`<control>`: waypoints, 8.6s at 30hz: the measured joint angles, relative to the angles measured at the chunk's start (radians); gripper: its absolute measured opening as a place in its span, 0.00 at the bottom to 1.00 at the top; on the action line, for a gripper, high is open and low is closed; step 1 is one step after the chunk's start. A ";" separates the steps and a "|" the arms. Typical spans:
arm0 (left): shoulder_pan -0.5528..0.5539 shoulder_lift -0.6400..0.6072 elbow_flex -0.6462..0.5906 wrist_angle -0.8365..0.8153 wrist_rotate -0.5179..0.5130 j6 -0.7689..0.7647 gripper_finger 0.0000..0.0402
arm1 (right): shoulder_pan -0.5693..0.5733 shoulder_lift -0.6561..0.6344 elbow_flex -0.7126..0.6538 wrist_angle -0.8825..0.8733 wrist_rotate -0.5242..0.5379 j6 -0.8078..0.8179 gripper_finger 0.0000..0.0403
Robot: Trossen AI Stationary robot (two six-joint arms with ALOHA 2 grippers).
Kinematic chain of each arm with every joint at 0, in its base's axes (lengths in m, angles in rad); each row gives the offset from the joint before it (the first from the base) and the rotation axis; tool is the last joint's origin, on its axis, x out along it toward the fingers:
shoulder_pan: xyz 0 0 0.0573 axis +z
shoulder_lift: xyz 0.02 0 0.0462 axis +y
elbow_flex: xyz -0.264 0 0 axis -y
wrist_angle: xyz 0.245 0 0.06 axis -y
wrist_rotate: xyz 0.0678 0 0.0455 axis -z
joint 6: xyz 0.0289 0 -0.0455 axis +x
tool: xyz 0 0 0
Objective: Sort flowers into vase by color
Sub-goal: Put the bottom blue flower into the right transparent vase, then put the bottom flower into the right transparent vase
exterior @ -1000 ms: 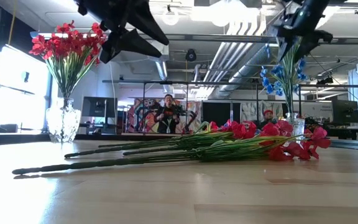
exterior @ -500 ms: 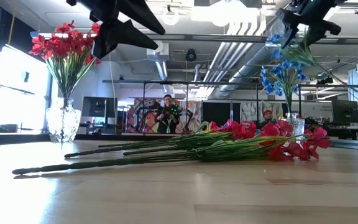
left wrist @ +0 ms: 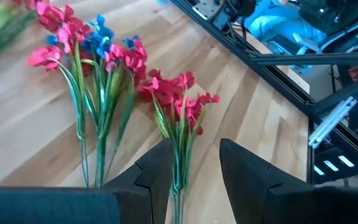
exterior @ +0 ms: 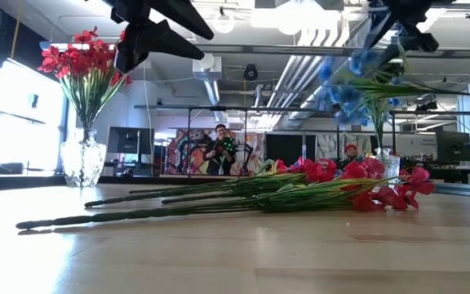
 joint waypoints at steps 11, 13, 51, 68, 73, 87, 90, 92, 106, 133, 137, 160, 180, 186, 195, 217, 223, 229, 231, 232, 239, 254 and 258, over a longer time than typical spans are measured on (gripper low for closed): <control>0.057 0.001 0.000 0.015 -0.037 0.042 0.30 | 0.080 0.073 0.000 0.226 -0.050 -0.072 0.68; 0.062 0.001 0.000 0.010 -0.042 0.043 0.30 | 0.080 0.082 0.000 0.242 -0.112 -0.031 0.72; 0.377 -0.005 0.000 0.039 0.300 0.325 0.30 | -0.053 0.546 -0.394 0.484 0.061 0.228 0.59; 0.475 -0.006 0.000 0.025 0.526 0.428 0.30 | -0.077 0.540 -0.521 0.615 0.035 0.174 0.07; 0.475 -0.006 0.000 0.028 0.526 0.460 0.30 | -0.065 0.482 -0.528 0.543 -0.101 0.148 0.02; 0.460 -0.005 0.018 0.188 0.511 0.703 0.30 | 0.104 0.166 -0.372 0.347 -0.335 -0.052 0.00; 0.435 0.003 0.070 0.158 0.448 0.856 0.31 | 0.151 0.181 -0.318 0.329 -0.398 -0.005 0.00; 0.420 0.004 0.105 0.126 0.396 0.963 0.33 | 0.175 0.199 -0.290 0.329 -0.453 0.042 0.00; 0.366 0.109 0.235 -0.027 0.284 1.296 0.49 | 0.309 0.377 -0.085 0.369 -0.655 0.130 0.00; 0.372 0.166 0.303 -0.292 0.272 1.138 0.01 | 0.296 0.378 -0.036 0.522 -0.600 0.021 0.18; 0.385 0.166 0.303 -0.281 0.324 1.081 0.01 | 0.269 0.310 -0.036 0.594 -0.461 0.005 0.26; 0.532 0.166 0.303 0.215 0.577 0.603 0.00 | 0.372 -0.053 -0.059 0.731 -0.060 -0.130 0.36; 0.458 0.166 0.303 0.370 0.742 0.656 0.00 | 0.473 0.133 -0.137 1.128 0.048 -0.212 0.38; 0.454 0.166 0.303 0.332 0.732 0.664 0.02 | 0.460 0.129 -0.137 1.044 0.044 -0.167 0.06; 0.448 0.165 0.303 0.034 0.590 0.672 0.20 | 0.391 0.083 -0.137 0.618 0.312 -0.054 0.02; 0.448 0.165 0.303 -0.040 0.558 0.671 0.24 | 0.035 0.037 -0.390 0.442 0.966 0.094 0.00; 0.448 0.165 0.303 -0.112 0.528 0.679 0.24 | -0.027 0.037 -0.415 0.470 0.957 0.081 0.00; 0.449 0.165 0.303 -0.141 0.499 0.683 0.24 | -0.027 0.030 -0.396 0.539 0.879 0.045 0.00; 0.449 0.165 0.303 -0.149 0.499 0.691 0.24 | -0.023 0.030 -0.389 0.535 0.900 0.040 0.00; 0.449 0.165 0.303 -0.151 0.499 0.697 0.24 | -0.024 0.030 -0.388 0.533 0.918 0.031 0.00; 0.463 0.165 0.303 -0.151 0.495 0.724 0.24 | -0.106 0.039 -0.404 0.535 0.918 0.017 0.00; 0.490 0.165 0.303 -0.151 0.428 0.697 0.25 | -0.152 0.041 -0.476 0.609 0.774 0.022 0.20; 0.489 0.165 0.303 -0.153 0.428 0.684 0.26 | -0.152 0.038 -0.472 0.603 0.729 0.026 0.34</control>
